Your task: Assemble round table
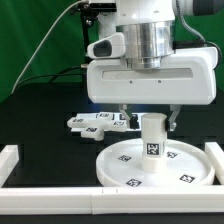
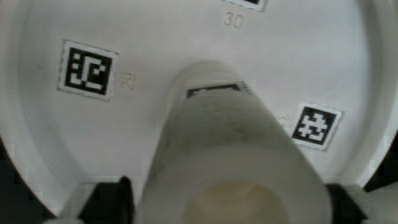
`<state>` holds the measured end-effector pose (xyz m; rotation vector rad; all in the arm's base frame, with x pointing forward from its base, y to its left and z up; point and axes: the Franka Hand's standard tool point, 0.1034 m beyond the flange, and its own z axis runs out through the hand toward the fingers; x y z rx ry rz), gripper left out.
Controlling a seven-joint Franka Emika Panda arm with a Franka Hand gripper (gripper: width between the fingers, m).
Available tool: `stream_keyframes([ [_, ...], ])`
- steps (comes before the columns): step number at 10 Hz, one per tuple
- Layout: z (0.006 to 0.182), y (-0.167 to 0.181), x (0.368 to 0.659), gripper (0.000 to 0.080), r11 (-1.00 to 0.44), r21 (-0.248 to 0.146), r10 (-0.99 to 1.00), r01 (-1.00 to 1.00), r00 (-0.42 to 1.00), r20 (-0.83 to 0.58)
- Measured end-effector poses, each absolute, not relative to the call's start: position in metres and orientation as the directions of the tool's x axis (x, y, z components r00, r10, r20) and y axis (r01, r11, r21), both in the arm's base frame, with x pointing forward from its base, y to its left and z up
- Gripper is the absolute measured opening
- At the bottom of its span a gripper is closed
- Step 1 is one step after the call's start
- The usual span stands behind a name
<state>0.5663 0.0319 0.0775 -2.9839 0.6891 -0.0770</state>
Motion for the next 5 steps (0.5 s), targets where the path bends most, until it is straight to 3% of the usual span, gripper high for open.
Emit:
stream_keyframes([
  [3, 0.0769, 0.0304, 0.5668, 0.0402, -0.743, -0.09, -0.666, -0.663, 0.746, 0.005],
  [5, 0.0763, 0.0299, 0.5658, 0.0402, -0.531, -0.085, -0.845, -0.843, 0.535, -0.023],
])
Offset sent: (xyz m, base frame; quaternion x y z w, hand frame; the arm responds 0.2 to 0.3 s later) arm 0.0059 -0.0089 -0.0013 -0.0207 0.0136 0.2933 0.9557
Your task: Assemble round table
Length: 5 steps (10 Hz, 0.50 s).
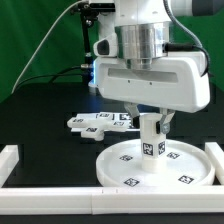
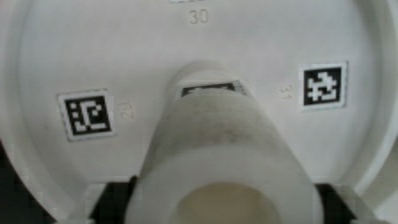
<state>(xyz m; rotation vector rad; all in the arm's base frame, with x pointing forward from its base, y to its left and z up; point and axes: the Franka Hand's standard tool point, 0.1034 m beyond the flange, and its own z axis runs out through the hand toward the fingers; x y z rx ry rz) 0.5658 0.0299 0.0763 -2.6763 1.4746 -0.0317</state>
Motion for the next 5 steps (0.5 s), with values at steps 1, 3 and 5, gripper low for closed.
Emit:
stream_keyframes([
  [1, 0.0758, 0.032, 0.5645, 0.0402, -0.387, -0.075, -0.92, -0.919, 0.391, -0.041],
  [3, 0.0758, 0.0355, 0.563, 0.0402, -0.107, -0.077, -0.992, -0.991, 0.111, -0.055],
  [5, 0.0756, 0.0348, 0.5618, 0.0402, 0.043, -0.083, -0.996, -0.996, -0.036, -0.077],
])
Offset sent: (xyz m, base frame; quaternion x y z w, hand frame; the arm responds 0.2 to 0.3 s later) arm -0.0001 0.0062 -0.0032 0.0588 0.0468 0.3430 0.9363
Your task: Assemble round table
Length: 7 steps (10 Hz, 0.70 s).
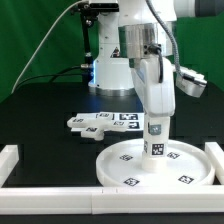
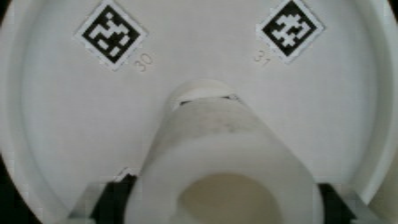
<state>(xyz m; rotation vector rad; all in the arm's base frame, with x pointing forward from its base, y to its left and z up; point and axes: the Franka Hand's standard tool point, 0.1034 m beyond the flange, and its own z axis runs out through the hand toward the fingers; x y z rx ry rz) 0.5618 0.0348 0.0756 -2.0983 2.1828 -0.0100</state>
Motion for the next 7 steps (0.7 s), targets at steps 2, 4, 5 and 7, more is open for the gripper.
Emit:
stream_keyframes([
  [2, 0.0753, 0.0339, 0.5614, 0.0403, 0.135, -0.08, -0.987, -0.988, -0.128, -0.093],
  [4, 0.0746, 0.0337, 0.5611, 0.0407, 0.14, -0.078, -0.987, -0.987, -0.133, -0.093],
  [5, 0.0744, 0.0333, 0.5611, 0.0593, 0.031, -0.082, -0.996, -0.996, -0.024, -0.082],
  [7, 0.0791, 0.0355, 0.5671, 0.064, -0.331, -0.104, -0.939, -0.938, 0.338, -0.056],
])
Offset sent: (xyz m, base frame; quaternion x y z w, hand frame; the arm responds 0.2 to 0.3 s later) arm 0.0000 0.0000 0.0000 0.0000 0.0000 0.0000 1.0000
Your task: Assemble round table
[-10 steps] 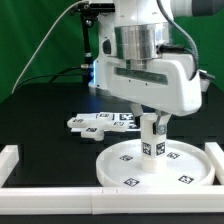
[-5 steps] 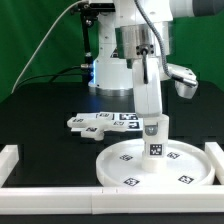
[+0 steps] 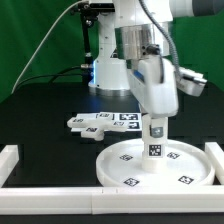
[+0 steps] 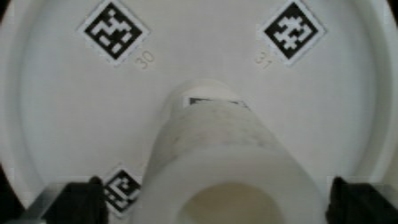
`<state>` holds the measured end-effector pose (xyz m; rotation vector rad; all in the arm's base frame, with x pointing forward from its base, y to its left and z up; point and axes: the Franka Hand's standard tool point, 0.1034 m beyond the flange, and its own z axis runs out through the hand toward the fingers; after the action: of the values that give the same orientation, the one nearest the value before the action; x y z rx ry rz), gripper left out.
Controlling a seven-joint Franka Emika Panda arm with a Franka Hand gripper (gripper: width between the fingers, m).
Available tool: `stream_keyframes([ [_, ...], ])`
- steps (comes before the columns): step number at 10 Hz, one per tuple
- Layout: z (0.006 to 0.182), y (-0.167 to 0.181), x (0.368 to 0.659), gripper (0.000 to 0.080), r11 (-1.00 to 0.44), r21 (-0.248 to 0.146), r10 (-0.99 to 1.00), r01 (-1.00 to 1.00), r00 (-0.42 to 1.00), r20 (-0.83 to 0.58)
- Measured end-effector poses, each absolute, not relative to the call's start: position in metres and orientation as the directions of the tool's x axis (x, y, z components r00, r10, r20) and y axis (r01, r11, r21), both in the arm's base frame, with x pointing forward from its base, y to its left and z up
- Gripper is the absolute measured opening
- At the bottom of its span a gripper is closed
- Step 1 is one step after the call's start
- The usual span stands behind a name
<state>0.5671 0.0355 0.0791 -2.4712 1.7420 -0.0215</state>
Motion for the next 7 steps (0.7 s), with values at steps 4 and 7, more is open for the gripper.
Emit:
stream_keyframes([
  [4, 0.079, 0.035, 0.567, 0.0649, -0.627, -0.113, -0.775, -0.771, 0.632, -0.014],
  [7, 0.079, 0.046, 0.569, 0.0649, -0.913, -0.056, -0.407, -0.404, 0.912, 0.058],
])
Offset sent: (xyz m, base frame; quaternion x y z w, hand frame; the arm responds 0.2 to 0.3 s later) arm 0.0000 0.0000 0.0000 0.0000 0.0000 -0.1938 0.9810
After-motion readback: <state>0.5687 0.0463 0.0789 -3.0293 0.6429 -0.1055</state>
